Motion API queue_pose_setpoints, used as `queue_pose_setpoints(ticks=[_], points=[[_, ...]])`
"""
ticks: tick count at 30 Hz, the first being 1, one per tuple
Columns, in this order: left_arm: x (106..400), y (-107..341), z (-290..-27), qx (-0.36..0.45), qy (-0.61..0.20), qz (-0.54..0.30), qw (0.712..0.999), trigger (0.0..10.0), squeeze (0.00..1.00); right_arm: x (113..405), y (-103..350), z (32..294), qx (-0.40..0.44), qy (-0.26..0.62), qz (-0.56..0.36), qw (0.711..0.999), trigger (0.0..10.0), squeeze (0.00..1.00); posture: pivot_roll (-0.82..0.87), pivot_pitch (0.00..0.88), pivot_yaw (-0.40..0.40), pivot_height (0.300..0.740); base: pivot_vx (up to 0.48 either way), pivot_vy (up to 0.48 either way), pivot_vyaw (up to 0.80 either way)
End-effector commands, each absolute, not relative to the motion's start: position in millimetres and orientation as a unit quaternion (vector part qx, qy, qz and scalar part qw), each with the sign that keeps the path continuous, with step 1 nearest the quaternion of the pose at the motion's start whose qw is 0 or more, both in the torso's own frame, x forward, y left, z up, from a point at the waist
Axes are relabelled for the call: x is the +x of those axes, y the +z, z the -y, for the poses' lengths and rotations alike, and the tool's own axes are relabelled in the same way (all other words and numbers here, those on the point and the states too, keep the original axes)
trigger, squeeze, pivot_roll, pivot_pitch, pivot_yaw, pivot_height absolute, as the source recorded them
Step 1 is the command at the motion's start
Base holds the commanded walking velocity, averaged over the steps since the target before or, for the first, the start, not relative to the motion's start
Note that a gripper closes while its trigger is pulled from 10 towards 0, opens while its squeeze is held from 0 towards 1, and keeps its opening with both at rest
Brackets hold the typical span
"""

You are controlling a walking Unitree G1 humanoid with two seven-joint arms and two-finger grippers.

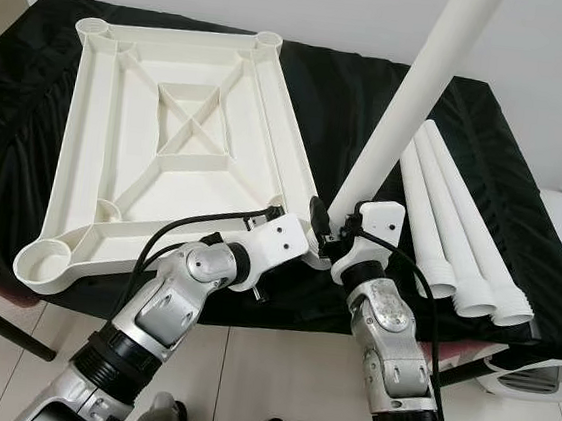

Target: Building children table

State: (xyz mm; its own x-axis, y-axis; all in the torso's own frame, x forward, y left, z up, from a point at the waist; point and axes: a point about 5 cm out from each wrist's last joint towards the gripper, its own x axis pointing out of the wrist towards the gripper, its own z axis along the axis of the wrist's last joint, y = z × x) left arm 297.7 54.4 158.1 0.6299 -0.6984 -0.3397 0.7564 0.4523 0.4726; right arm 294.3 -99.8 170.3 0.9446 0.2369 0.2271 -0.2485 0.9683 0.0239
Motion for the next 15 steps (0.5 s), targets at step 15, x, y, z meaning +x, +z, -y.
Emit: queue_pose_setpoints(ticks=[15], points=[[302, 172, -53, 0.315, -0.410, -0.014, 0.855, 10.0, 0.00, 296, 175, 109, 0.044, 0.174, 0.113, 0.977, 10.0, 1.00, -0.07, 0.107, -0.057, 0.740, 0.000, 0.000, 0.00]])
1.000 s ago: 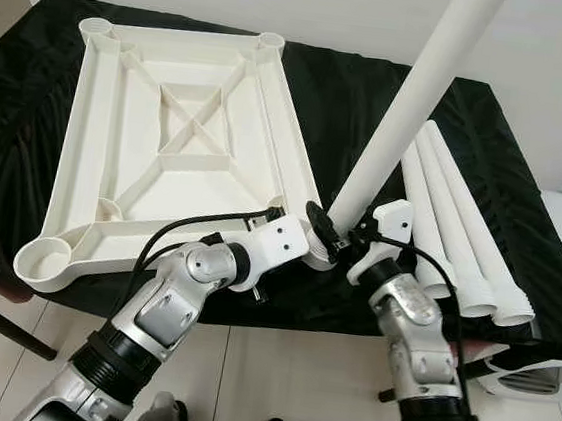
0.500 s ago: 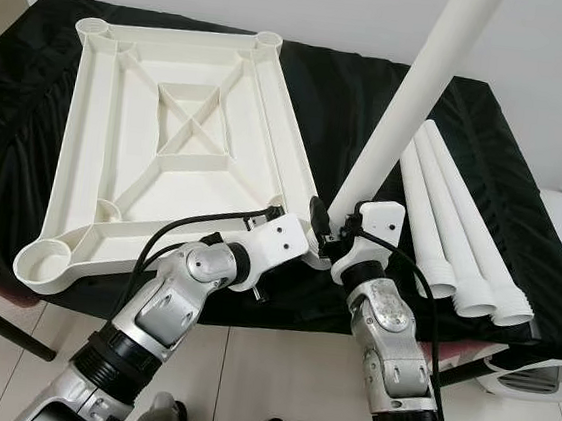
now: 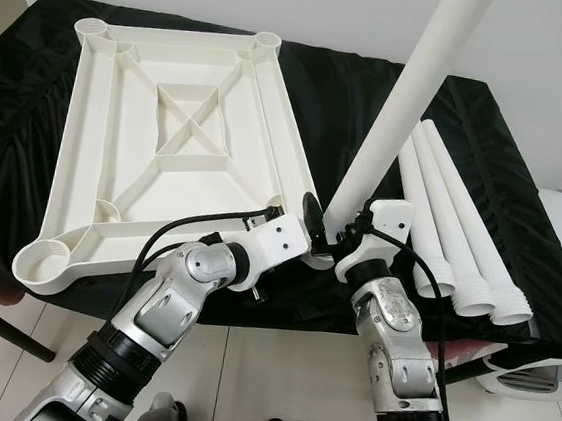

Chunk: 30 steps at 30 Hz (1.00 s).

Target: Building children table

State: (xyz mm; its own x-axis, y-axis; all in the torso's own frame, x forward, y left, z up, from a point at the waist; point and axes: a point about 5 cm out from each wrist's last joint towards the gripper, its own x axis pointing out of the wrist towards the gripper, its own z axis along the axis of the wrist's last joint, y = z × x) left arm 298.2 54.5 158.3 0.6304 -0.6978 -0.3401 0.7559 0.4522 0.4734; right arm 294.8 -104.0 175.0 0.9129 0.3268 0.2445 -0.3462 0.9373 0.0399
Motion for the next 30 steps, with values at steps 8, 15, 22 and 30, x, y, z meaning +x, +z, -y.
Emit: queue_pose_setpoints(ticks=[8, 15, 22, 30], points=[[307, 174, -58, 0.319, -0.408, -0.018, 0.855, 10.0, 0.00, 303, 176, 123, 0.013, 0.276, 0.110, 0.955, 10.0, 0.00, -0.07, 0.128, -0.053, 0.740, 0.000, 0.000, 0.00], [307, 173, -59, 0.318, -0.409, -0.022, 0.855, 10.0, 0.00, 306, 177, 134, -0.007, 0.356, 0.104, 0.929, 10.0, 0.00, -0.07, 0.165, -0.048, 0.740, 0.000, 0.000, 0.00], [308, 177, -58, 0.308, -0.406, -0.018, 0.860, 10.0, 0.00, 307, 176, 143, -0.003, 0.411, 0.102, 0.906, 10.0, 0.00, -0.07, 0.165, -0.045, 0.740, 0.000, 0.000, 0.00], [307, 175, -56, 0.312, -0.416, -0.018, 0.854, 10.0, 0.00, 320, 174, 154, -0.043, 0.487, 0.080, 0.869, 10.0, 0.00, -0.08, 0.125, -0.024, 0.740, 0.000, 0.000, 0.00]])
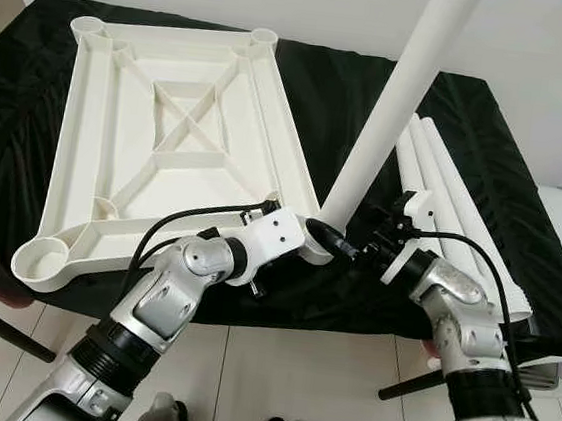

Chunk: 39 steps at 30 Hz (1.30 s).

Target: Building children table

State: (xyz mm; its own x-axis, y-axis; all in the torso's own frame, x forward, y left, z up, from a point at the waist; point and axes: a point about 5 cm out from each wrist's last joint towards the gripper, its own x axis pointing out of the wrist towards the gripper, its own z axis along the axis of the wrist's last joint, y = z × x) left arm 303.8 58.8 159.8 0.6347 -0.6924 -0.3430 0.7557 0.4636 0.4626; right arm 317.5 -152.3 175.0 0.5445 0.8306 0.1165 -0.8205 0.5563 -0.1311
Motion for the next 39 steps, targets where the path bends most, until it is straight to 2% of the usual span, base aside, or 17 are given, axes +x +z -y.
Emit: queue_pose_setpoints(ticks=[1, 11, 12, 27, 39], points=[[306, 175, -54, 0.312, -0.418, -0.017, 0.853, 10.0, 0.00, 322, 174, 154, -0.046, 0.489, 0.080, 0.867, 10.0, 0.00, -0.08, 0.121, -0.024, 0.740, 0.000, 0.000, 0.00], [301, 173, -50, 0.311, -0.430, -0.016, 0.847, 10.0, 0.00, 330, 175, 156, -0.056, 0.499, 0.081, 0.861, 10.0, 0.00, -0.07, 0.117, -0.023, 0.740, 0.000, 0.000, 0.00], [298, 171, -48, 0.311, -0.436, -0.017, 0.844, 10.0, 0.00, 332, 174, 156, -0.067, 0.512, 0.078, 0.853, 10.0, 0.00, -0.07, 0.117, -0.023, 0.740, 0.000, 0.000, 0.00], [295, 170, -46, 0.314, -0.444, -0.018, 0.839, 10.0, 0.00, 340, 173, 154, -0.094, 0.547, 0.073, 0.828, 10.0, 0.00, -0.06, 0.114, -0.021, 0.740, 0.000, 0.000, 0.00], [295, 170, -48, 0.315, -0.439, -0.020, 0.841, 10.0, 0.00, 342, 170, 150, -0.092, 0.553, 0.070, 0.825, 10.0, 0.00, -0.05, 0.123, -0.025, 0.740, 0.000, 0.000, 0.00]])
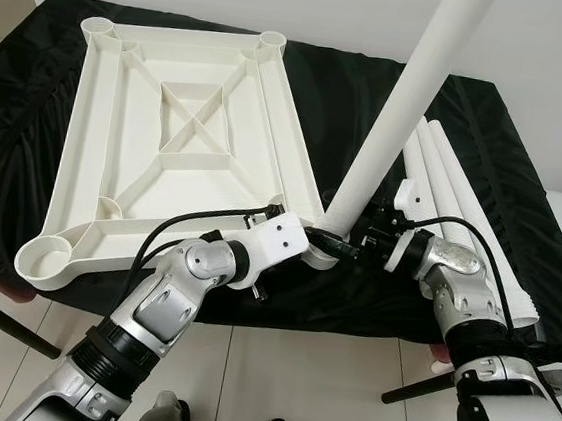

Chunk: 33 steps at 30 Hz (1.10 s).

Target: Building children table

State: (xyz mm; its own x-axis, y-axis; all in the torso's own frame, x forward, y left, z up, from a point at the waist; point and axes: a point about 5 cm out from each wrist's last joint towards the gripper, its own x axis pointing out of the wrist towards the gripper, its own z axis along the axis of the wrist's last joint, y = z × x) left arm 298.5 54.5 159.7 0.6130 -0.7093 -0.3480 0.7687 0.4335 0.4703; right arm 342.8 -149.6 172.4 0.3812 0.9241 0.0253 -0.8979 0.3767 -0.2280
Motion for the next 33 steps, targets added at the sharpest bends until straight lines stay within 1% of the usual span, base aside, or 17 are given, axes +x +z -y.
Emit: queue_pose_setpoints(ticks=[1, 9, 10, 11, 12, 13, 15, 17, 18, 21, 23, 24, 25, 27, 28, 33], points=[[295, 170, -49, 0.315, -0.439, -0.020, 0.841, 10.0, 0.00, 343, 169, 150, -0.093, 0.554, 0.069, 0.824, 10.0, 0.00, -0.05, 0.123, -0.025, 0.740, 0.000, 0.000, 0.00], [294, 170, -49, 0.313, -0.438, -0.020, 0.843, 10.0, 0.00, 345, 167, 151, -0.095, 0.552, 0.071, 0.826, 10.0, 0.00, -0.04, 0.123, -0.027, 0.740, 0.000, 0.000, 0.00], [294, 170, -49, 0.313, -0.438, -0.020, 0.842, 10.0, 0.00, 345, 167, 150, -0.092, 0.552, 0.072, 0.826, 7.7, 0.00, -0.04, 0.109, -0.028, 0.740, 0.000, 0.000, 0.00], [294, 170, -49, 0.313, -0.438, -0.020, 0.842, 10.0, 0.00, 345, 168, 150, -0.087, 0.553, 0.075, 0.825, 4.5, 0.00, -0.04, 0.116, -0.028, 0.740, 0.000, 0.000, 0.00], [294, 171, -49, 0.314, -0.439, -0.020, 0.842, 10.0, 0.00, 345, 169, 150, -0.084, 0.554, 0.077, 0.825, 4.5, 0.00, -0.04, 0.116, -0.028, 0.740, 0.000, 0.000, 0.00], [296, 173, -50, 0.312, -0.438, -0.021, 0.843, 10.0, 0.00, 347, 171, 150, -0.080, 0.551, 0.079, 0.827, 0.0, 0.00, -0.04, 0.161, -0.031, 0.740, 0.000, 0.000, 0.00], [296, 174, -51, 0.315, -0.439, -0.021, 0.841, 10.0, 0.00, 348, 171, 149, -0.076, 0.552, 0.079, 0.826, 0.0, 0.00, -0.04, 0.146, -0.029, 0.740, 0.000, 0.000, 0.00], [297, 174, -52, 0.318, -0.439, -0.021, 0.840, 10.0, 0.00, 348, 171, 148, -0.076, 0.554, 0.079, 0.825, 0.0, 0.00, -0.04, 0.152, -0.028, 0.740, 0.000, 0.000, 0.00], [297, 173, -53, 0.318, -0.439, -0.023, 0.840, 10.0, 0.00, 347, 172, 148, -0.072, 0.558, 0.081, 0.823, 0.0, 0.00, -0.04, 0.169, -0.027, 0.740, 0.000, 0.000, 0.00], [297, 173, -52, 0.317, -0.441, -0.023, 0.839, 10.0, 0.00, 347, 172, 148, -0.069, 0.558, 0.083, 0.823, 0.0, 0.00, -0.04, 0.167, -0.027, 0.740, 0.000, 0.000, 0.00], [297, 174, -51, 0.319, -0.443, -0.022, 0.838, 10.0, 0.00, 349, 174, 147, -0.070, 0.553, 0.086, 0.826, 0.0, 0.00, -0.04, 0.181, -0.028, 0.740, 0.000, 0.000, 0.00], [298, 175, -51, 0.318, -0.442, -0.022, 0.838, 10.0, 0.00, 349, 174, 147, -0.068, 0.551, 0.087, 0.827, 3.7, 0.00, -0.04, 0.192, -0.028, 0.740, 0.000, 0.000, 0.00], [298, 175, -51, 0.318, -0.442, -0.022, 0.839, 10.0, 0.00, 349, 174, 147, -0.066, 0.550, 0.087, 0.828, 4.6, 0.00, -0.04, 0.181, -0.033, 0.740, 0.000, 0.000, 0.00], [298, 175, -51, 0.318, -0.442, -0.022, 0.839, 10.0, 0.00, 349, 174, 147, -0.066, 0.550, 0.087, 0.828, 4.6, 0.00, -0.04, 0.181, -0.033, 0.740, 0.000, 0.000, 0.00], [299, 176, -50, 0.315, -0.441, -0.021, 0.840, 10.0, 0.00, 348, 174, 145, -0.063, 0.549, 0.089, 0.829, 10.0, 0.00, -0.04, 0.190, -0.035, 0.740, 0.000, 0.000, 0.00], [300, 175, -52, 0.314, -0.432, -0.023, 0.845, 10.0, 0.00, 339, 168, 136, -0.049, 0.543, 0.094, 0.833, 10.0, 0.00, -0.04, 0.196, -0.047, 0.740, 0.000, 0.000, 0.00]])
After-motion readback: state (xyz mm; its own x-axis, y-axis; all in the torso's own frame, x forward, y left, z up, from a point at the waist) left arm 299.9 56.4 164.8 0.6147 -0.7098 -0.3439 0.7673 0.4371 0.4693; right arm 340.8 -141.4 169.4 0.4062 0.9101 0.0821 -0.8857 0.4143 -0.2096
